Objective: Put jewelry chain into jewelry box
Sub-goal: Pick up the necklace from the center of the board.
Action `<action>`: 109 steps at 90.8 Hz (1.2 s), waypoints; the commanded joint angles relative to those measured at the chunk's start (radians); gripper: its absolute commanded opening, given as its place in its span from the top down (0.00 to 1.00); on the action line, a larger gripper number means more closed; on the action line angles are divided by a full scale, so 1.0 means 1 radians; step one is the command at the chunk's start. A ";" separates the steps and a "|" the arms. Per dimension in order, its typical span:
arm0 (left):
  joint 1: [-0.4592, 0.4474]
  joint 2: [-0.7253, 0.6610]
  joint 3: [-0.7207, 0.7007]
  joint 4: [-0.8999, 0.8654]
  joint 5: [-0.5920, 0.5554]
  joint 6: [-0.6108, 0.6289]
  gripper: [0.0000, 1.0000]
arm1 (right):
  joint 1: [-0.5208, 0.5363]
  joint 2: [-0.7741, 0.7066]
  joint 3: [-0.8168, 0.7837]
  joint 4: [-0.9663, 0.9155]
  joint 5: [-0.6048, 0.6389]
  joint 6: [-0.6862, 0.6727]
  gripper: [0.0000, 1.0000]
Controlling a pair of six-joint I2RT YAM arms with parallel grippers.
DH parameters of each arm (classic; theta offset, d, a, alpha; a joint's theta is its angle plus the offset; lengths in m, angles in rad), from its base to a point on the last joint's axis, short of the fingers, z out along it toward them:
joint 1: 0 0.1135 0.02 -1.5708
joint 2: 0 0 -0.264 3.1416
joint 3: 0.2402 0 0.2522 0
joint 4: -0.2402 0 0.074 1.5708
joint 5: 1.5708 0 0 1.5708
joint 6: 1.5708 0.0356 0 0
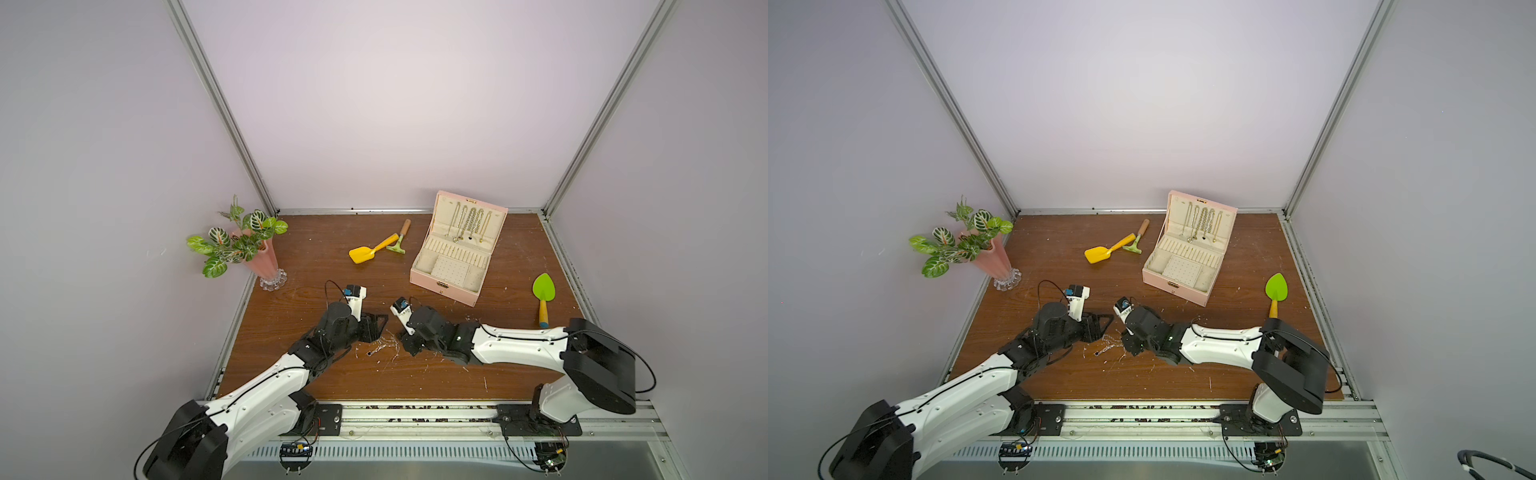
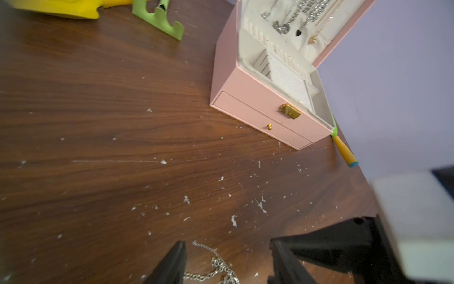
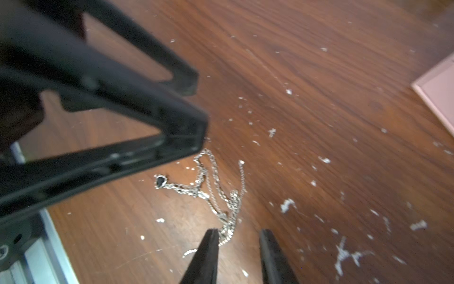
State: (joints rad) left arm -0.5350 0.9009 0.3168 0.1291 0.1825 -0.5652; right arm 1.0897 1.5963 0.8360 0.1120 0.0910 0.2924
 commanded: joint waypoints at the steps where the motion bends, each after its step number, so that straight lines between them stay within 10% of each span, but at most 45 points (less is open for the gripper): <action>1: 0.095 -0.034 -0.022 -0.108 -0.020 -0.048 0.41 | 0.006 0.061 0.049 0.078 -0.148 -0.215 0.67; 39: 0.145 -0.080 -0.063 -0.094 -0.020 -0.066 0.40 | 0.012 0.268 0.124 0.267 -0.433 -0.595 0.66; 109: 0.148 -0.102 -0.062 -0.107 -0.013 -0.058 0.40 | -0.024 0.377 0.156 0.040 -0.424 -0.723 0.75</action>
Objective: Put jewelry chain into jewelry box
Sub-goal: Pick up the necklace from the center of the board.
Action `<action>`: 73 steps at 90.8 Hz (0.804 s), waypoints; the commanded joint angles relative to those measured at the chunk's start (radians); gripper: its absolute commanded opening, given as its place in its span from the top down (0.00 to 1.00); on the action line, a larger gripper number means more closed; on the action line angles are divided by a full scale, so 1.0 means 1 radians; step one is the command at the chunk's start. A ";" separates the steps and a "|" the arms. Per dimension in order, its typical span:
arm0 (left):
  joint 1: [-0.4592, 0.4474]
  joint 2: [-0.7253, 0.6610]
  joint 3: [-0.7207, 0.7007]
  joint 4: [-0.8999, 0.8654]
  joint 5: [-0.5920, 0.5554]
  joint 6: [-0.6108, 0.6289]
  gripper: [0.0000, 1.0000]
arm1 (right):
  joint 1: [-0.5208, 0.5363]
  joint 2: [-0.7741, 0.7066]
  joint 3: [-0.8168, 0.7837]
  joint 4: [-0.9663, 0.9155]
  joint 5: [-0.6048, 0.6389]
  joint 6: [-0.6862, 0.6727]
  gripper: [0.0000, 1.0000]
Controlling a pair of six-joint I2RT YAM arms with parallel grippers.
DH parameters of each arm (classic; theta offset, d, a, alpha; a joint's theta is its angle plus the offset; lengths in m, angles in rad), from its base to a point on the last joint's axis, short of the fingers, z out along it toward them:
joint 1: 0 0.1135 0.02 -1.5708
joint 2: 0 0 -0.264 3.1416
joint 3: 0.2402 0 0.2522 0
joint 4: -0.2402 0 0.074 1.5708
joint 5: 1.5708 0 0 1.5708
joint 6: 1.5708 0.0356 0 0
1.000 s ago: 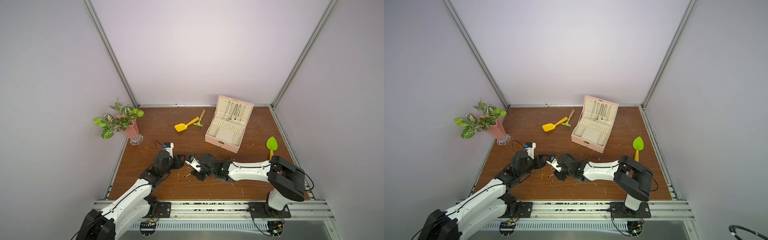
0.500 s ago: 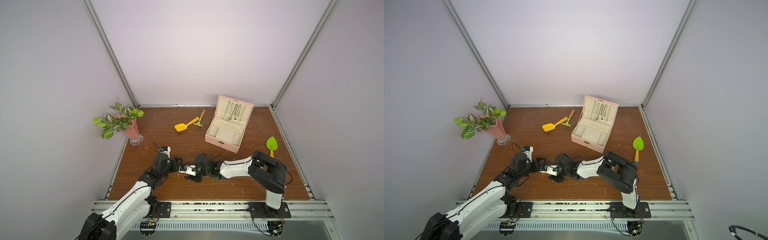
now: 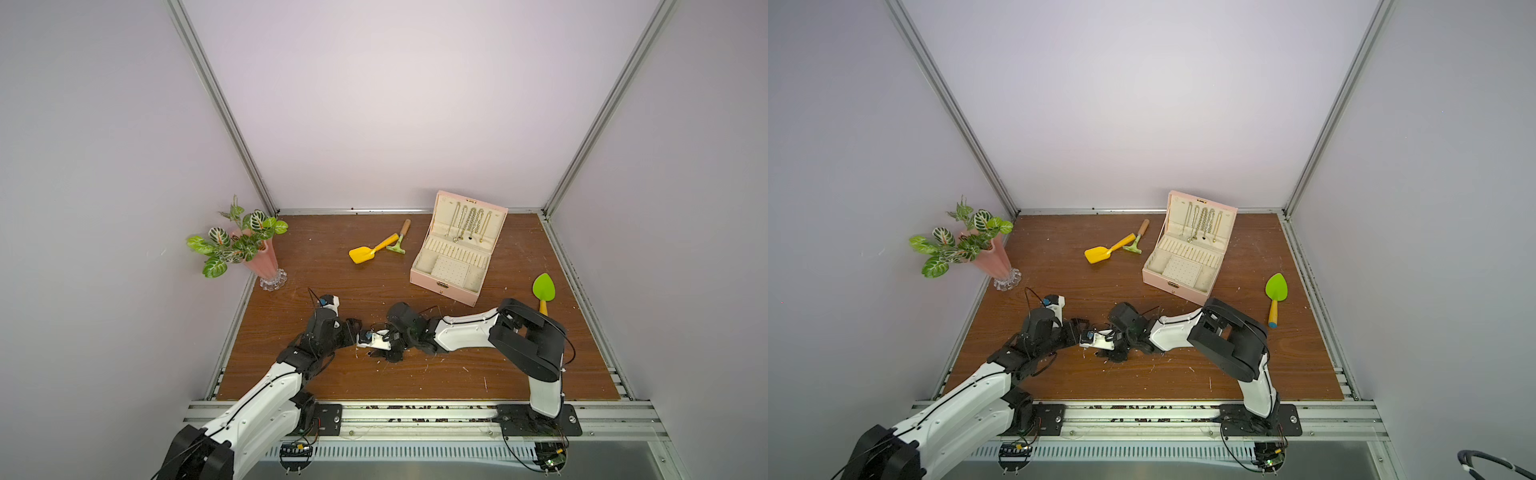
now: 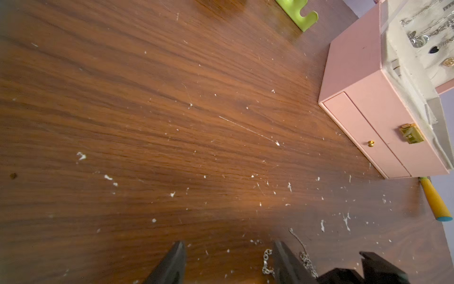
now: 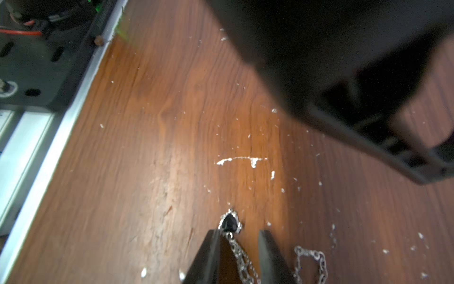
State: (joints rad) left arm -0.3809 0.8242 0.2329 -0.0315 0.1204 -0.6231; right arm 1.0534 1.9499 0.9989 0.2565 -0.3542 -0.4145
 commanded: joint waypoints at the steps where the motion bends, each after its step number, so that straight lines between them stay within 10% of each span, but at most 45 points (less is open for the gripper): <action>1: -0.006 -0.026 0.022 0.053 0.049 0.000 0.40 | 0.012 0.025 -0.007 -0.105 0.024 -0.014 0.76; 15: -0.006 -0.025 0.020 0.056 0.041 -0.001 0.40 | -0.001 0.037 -0.008 -0.102 0.019 0.039 1.00; 73: -0.004 -0.065 0.018 0.279 0.122 0.085 0.40 | -0.035 -0.274 -0.306 0.476 0.127 0.534 1.00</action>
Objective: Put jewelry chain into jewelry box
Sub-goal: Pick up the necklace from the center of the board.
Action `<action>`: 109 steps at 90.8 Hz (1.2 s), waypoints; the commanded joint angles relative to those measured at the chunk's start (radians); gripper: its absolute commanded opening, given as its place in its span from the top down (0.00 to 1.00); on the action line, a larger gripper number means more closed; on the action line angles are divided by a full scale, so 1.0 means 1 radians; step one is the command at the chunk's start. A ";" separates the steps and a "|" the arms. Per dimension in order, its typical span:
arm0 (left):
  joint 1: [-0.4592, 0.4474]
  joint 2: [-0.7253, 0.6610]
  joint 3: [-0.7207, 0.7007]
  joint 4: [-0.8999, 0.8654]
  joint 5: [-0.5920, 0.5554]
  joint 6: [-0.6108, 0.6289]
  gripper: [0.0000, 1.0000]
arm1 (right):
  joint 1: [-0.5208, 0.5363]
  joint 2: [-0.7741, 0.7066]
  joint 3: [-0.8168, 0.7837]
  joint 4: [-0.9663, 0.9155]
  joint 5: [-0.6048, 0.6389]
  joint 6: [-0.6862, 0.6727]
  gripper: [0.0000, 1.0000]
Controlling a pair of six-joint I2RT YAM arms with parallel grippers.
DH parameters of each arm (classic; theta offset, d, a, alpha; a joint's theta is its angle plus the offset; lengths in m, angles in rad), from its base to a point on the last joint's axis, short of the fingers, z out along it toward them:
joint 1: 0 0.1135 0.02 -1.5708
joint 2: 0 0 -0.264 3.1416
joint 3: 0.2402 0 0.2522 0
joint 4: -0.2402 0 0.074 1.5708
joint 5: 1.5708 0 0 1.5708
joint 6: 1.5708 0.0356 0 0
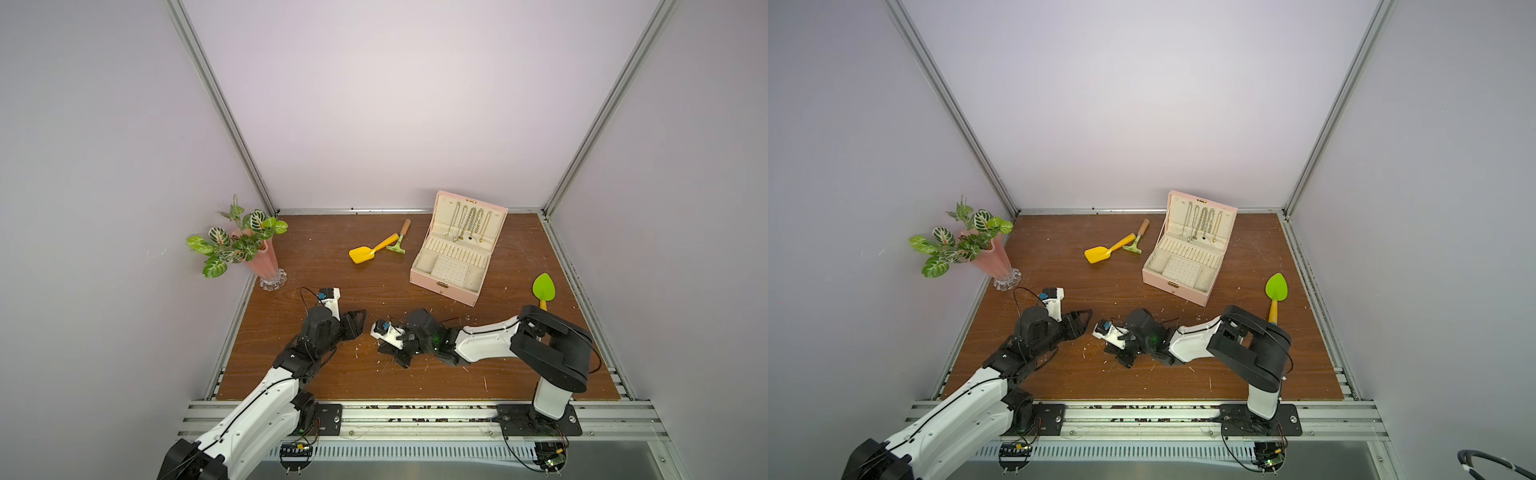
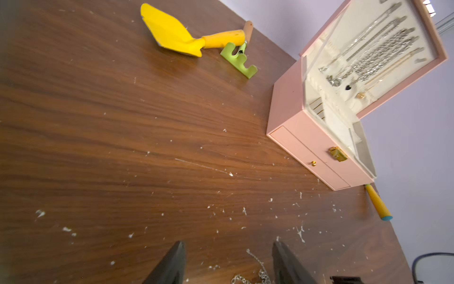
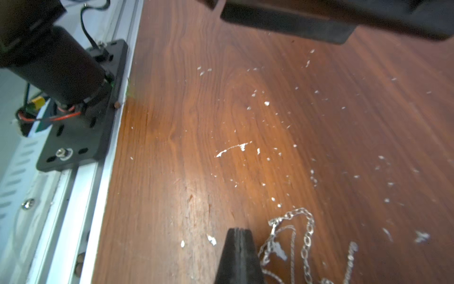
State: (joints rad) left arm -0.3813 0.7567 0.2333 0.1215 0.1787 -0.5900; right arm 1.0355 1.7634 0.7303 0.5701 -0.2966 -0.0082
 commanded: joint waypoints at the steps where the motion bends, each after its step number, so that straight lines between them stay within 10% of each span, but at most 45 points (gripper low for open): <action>1: -0.004 0.003 0.017 0.134 0.070 0.055 0.40 | -0.018 -0.092 -0.043 0.168 0.072 0.132 1.00; 54: -0.128 0.318 0.037 0.789 0.404 0.196 0.47 | -0.080 -0.427 -0.142 0.221 0.369 0.267 1.00; 109: -0.235 0.356 0.098 0.821 0.461 0.388 0.46 | -0.123 -0.638 -0.112 0.089 0.413 0.340 1.00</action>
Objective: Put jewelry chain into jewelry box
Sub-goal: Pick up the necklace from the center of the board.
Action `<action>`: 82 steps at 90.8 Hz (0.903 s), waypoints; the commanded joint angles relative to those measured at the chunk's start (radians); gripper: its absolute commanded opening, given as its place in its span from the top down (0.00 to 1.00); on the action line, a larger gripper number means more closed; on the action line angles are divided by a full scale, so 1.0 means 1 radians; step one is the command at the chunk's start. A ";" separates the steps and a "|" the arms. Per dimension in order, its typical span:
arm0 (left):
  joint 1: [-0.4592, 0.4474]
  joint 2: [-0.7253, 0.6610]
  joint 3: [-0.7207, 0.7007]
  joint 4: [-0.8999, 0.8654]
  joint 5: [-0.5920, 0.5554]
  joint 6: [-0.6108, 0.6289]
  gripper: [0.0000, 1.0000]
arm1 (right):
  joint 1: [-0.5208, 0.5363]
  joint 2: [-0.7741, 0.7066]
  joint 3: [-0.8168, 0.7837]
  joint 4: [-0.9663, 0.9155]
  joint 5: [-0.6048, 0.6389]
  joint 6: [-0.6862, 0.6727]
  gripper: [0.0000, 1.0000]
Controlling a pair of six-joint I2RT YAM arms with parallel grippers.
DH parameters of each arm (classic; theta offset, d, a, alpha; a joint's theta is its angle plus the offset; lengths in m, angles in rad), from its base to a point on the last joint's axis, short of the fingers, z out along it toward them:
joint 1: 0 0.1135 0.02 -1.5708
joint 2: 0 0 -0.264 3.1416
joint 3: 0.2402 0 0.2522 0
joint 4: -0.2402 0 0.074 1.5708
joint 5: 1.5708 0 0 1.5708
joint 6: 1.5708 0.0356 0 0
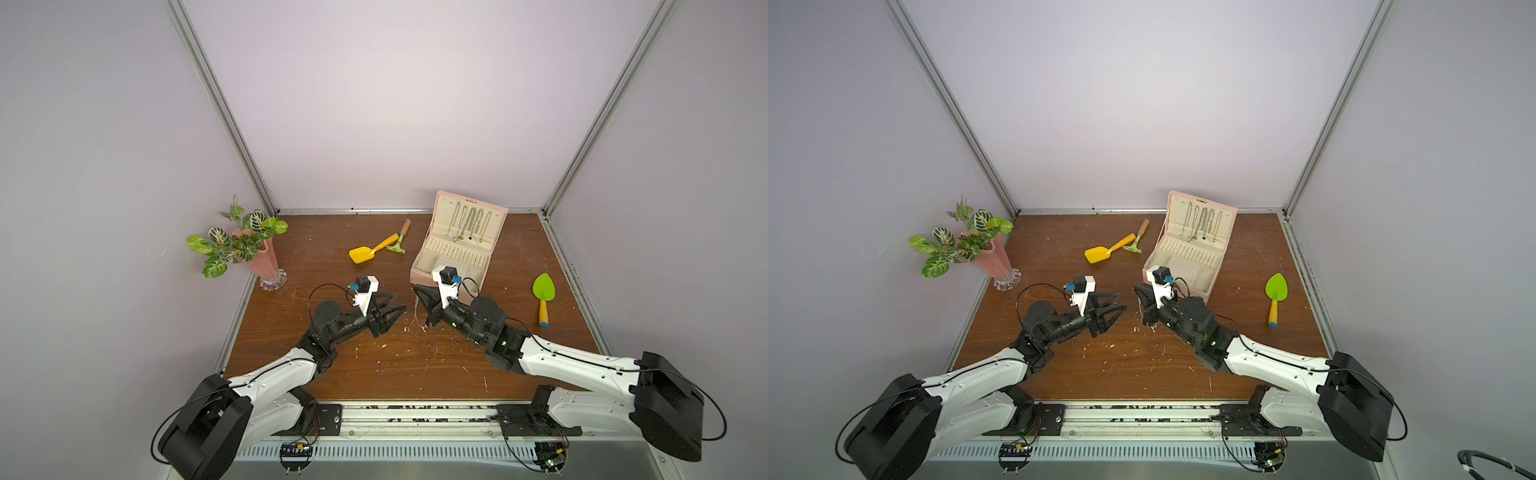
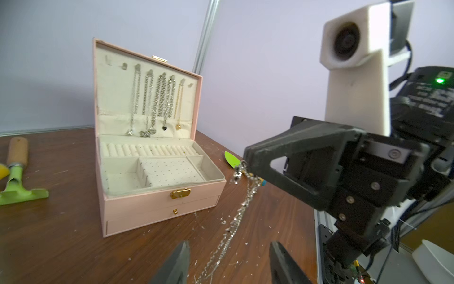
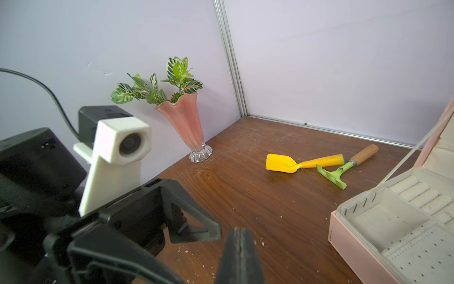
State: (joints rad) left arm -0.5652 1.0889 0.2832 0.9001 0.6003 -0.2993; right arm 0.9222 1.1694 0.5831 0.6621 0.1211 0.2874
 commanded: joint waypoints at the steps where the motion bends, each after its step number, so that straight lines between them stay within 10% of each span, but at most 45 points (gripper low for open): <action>1: -0.055 0.027 0.052 0.046 0.039 0.102 0.46 | -0.011 -0.046 0.035 -0.002 -0.006 0.047 1.00; 82: -0.113 0.348 0.184 0.264 0.142 0.091 0.72 | -0.018 -0.109 0.047 0.022 -0.036 0.117 1.00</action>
State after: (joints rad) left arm -0.6651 1.4189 0.4374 1.0977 0.7082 -0.1905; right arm 0.9085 1.0897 0.5850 0.6487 0.0868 0.3904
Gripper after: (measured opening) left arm 0.294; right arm 0.045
